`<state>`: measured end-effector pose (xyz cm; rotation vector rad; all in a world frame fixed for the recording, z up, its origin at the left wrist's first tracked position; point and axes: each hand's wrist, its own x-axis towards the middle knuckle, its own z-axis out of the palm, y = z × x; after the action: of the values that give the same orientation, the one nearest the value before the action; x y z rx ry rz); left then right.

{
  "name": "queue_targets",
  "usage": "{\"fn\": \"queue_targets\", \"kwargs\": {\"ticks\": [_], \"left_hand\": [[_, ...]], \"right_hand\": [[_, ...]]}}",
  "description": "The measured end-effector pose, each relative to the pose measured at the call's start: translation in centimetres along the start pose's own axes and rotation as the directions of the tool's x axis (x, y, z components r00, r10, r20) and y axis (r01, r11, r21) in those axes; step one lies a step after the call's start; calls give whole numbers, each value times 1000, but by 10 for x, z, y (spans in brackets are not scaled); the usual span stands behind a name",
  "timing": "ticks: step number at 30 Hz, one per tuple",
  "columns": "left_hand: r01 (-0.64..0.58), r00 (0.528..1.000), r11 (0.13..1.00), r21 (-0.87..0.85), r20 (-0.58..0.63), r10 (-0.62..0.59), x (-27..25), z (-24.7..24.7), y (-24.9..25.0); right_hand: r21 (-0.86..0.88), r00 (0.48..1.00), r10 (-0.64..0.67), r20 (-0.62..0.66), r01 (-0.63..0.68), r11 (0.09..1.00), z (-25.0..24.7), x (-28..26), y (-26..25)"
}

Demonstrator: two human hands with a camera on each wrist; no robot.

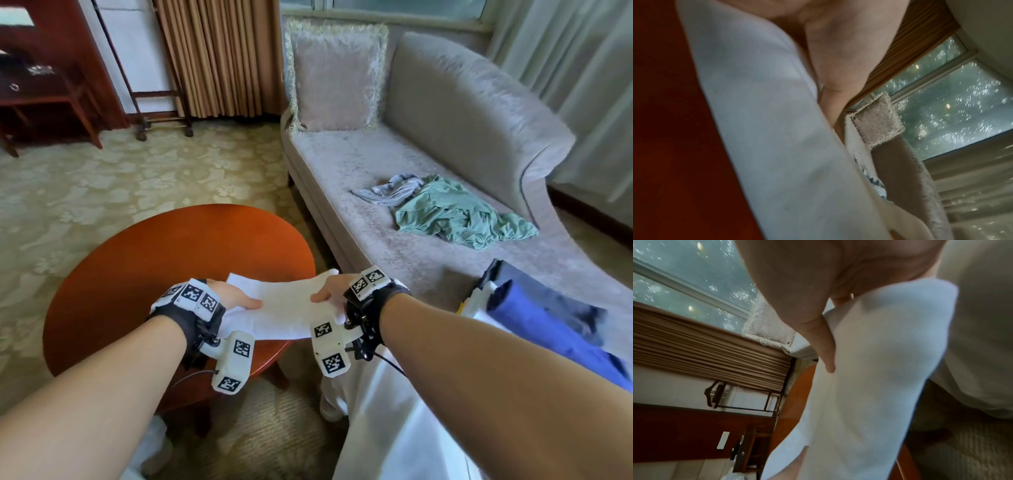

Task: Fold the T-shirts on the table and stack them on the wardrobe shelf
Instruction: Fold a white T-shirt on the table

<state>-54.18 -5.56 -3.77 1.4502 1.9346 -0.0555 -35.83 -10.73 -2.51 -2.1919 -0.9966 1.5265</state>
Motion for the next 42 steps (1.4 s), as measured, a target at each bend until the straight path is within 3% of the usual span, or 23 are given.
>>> {"fn": "queue_targets", "kwargs": {"ticks": [5, 7, 11, 14, 18, 22, 27, 32, 38, 42], "left_hand": [[-100, 993, 969, -225, 36, 110, -7, 3, 52], [-134, 982, 939, -318, 86, 169, -12, 9, 81], [-226, 932, 865, -449, 158, 325, -2, 41, 135], [-300, 881, 798, -523, 169, 442, -44, 61, 182], [-234, 844, 768, -596, 268, 464, -50, 107, 249], [-209, 808, 728, -653, 305, 504, -33, 170, 314], [-329, 730, 679, -656, 279, 624, -89, 208, 359], [-359, 688, 720, -594, 353, 634, -74, 251, 387], [-370, 707, 739, -564, 346, 617, -57, 280, 400], [-393, 723, 789, -472, 372, 582, -38, 298, 397]], "right_hand": [[154, 981, -34, -192, 64, 986, -55, -28, 15], [323, 958, 22, -285, 75, 944, -83, -38, 28], [518, 901, 140, -410, 104, 849, -140, -55, 62], [581, 848, 190, -496, 161, 798, -186, -66, 92], [614, 789, 275, -549, 157, 774, -246, -84, 143], [654, 724, 379, -577, 131, 745, -291, -91, 193], [670, 689, 415, -594, 138, 729, -333, -80, 242], [680, 666, 466, -582, 84, 728, -356, -44, 284], [701, 701, 491, -516, 17, 713, -364, 5, 319], [635, 691, 508, -514, -92, 767, -359, 31, 332]]}}
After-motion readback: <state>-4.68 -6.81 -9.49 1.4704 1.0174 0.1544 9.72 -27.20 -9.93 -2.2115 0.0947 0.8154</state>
